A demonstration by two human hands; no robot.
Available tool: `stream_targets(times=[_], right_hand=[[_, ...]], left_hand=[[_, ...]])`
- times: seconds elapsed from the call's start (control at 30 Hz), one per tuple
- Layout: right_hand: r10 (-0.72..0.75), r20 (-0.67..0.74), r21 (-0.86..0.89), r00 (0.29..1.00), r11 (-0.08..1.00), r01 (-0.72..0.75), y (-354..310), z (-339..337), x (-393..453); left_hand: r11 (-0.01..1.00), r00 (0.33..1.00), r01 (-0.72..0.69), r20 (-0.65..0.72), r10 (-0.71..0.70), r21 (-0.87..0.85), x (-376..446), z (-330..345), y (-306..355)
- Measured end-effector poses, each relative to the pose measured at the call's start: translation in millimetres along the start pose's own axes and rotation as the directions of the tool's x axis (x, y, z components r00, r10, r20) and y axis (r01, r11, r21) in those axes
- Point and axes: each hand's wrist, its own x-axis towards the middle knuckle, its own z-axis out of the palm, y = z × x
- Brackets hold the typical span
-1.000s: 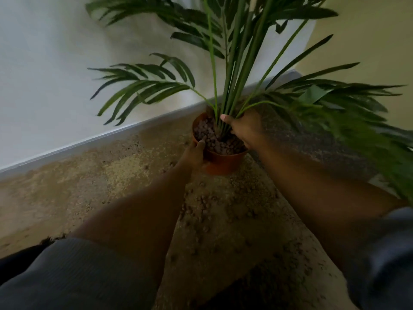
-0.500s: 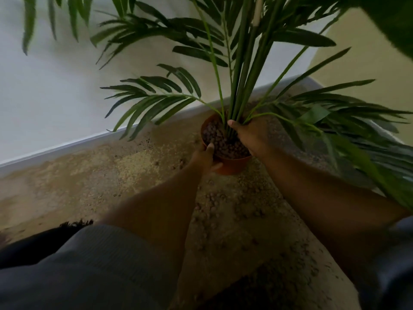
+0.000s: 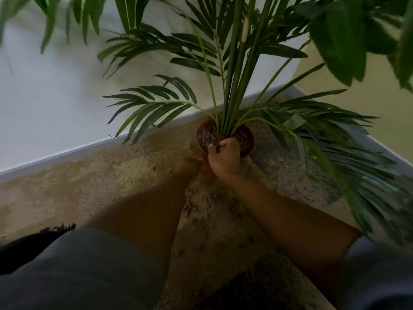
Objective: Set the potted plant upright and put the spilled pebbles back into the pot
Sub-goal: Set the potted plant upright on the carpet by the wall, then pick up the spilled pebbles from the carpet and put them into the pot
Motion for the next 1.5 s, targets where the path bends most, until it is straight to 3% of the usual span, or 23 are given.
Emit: stream_targets(times=[0.1, 0.27, 0.47, 0.63, 0.87, 0.97, 1.1, 1.17, 1.37, 1.5], right_hand=[[-0.051, 0.13, -0.011, 0.99, 0.999, 0.053, -3.6, 13.0, -14.6], [-0.004, 0.391, -0.117, 0.92, 0.992, 0.054, -0.1, 32.4, -22.8], [0.017, 0.593, -0.331, 0.805, 0.916, 0.225, 9.2, 75.7, -15.7], [0.045, 0.619, -0.423, 0.784, 0.86, 0.285, 13.9, 125.7, 8.3], [0.087, 0.468, -0.6, 0.879, 0.762, 0.244, 34.3, 175.3, 64.5], [0.05, 0.425, -0.6, 0.904, 0.763, 0.241, 41.6, 188.6, 84.7], [0.124, 0.424, -0.594, 0.897, 0.786, 0.172, 46.6, 198.0, 102.1], [0.14, 0.436, -0.605, 0.889, 0.777, 0.174, 47.5, 198.5, 107.8], [-0.013, 0.416, -0.557, 0.909, 0.787, 0.266, 50.5, 193.2, 106.7], [-0.249, 0.479, -0.473, 0.842, 0.734, 0.487, 54.5, 199.1, 83.7]], left_hand=[[0.988, 0.998, -0.065, -0.008, 0.067, 0.143, -11.8, -11.4, 3.2], [0.939, 0.989, -0.109, -0.056, 0.134, 0.325, -27.6, -40.4, -9.8], [0.935, 0.976, 0.029, -0.213, 0.05, 0.353, -8.8, -83.3, -42.4], [0.93, 0.963, 0.02, -0.257, 0.081, 0.368, 20.6, -86.7, -46.6], [0.907, 0.94, 0.153, -0.341, -0.01, 0.394, 64.4, -74.3, -71.3], [0.932, 0.926, 0.163, -0.377, -0.032, 0.323, 78.4, -65.8, -75.7], [0.857, 0.886, 0.265, -0.463, -0.035, 0.442, 86.9, -61.2, -77.3], [0.843, 0.887, 0.248, -0.462, 0.0, 0.477, 91.4, -65.3, -79.2], [0.874, 0.932, 0.108, -0.354, 0.078, 0.474, 98.0, -86.8, -98.0], [0.886, 0.94, 0.032, -0.316, 0.131, 0.463, 93.9, -88.7, -100.1]])
